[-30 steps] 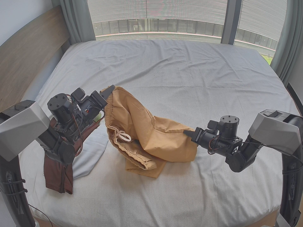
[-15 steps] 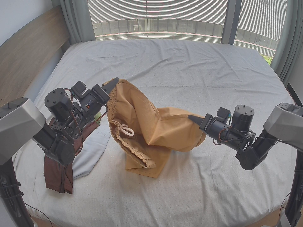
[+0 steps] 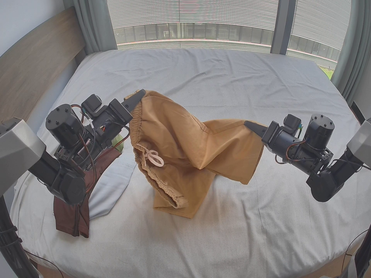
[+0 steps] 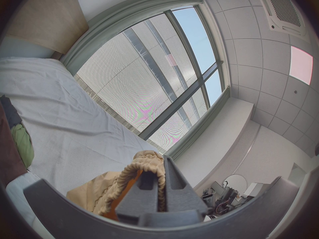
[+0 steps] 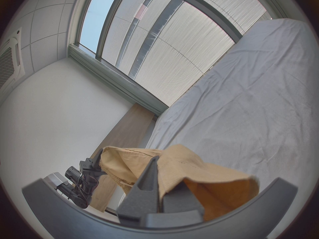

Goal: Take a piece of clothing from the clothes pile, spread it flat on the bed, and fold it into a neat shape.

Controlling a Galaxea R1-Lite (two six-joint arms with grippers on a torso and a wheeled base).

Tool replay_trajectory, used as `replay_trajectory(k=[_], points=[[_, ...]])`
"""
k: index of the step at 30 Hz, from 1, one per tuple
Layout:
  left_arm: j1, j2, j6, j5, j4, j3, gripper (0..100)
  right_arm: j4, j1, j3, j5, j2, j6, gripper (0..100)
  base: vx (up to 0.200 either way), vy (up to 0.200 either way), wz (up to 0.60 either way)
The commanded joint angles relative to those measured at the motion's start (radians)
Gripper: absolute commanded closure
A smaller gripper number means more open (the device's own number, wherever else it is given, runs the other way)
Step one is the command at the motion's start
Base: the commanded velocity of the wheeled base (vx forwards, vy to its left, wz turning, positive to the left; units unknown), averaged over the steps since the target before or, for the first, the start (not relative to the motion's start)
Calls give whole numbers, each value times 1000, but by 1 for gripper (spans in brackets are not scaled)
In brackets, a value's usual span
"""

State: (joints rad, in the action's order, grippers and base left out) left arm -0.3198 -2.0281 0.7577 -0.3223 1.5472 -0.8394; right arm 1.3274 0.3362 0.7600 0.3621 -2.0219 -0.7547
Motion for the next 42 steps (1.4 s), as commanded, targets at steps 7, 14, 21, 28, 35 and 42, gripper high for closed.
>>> replay_trajectory(k=[7, 14, 21, 28, 35, 42], points=[[15, 12, -124, -63, 2, 55, 100, 1, -37, -5, 0, 49, 38, 100, 0, 0, 0], [44, 16, -143, -93, 2, 69, 100, -2, -57, -5, 0, 75, 40, 100, 0, 0, 0], [71, 17, -143, -95, 2, 62, 100, -4, -83, 1, 0, 94, 41, 100, 0, 0, 0], [90, 17, -155, -96, 2, 51, 100, -5, -108, 9, 1, 117, 40, 100, 0, 0, 0], [100, 29, -161, -107, 2, 49, 100, -34, -121, 12, 0, 154, 41, 100, 0, 0, 0], [116, 49, -159, -109, 1, 36, 100, -34, -132, 16, 0, 161, 41, 100, 0, 0, 0]])
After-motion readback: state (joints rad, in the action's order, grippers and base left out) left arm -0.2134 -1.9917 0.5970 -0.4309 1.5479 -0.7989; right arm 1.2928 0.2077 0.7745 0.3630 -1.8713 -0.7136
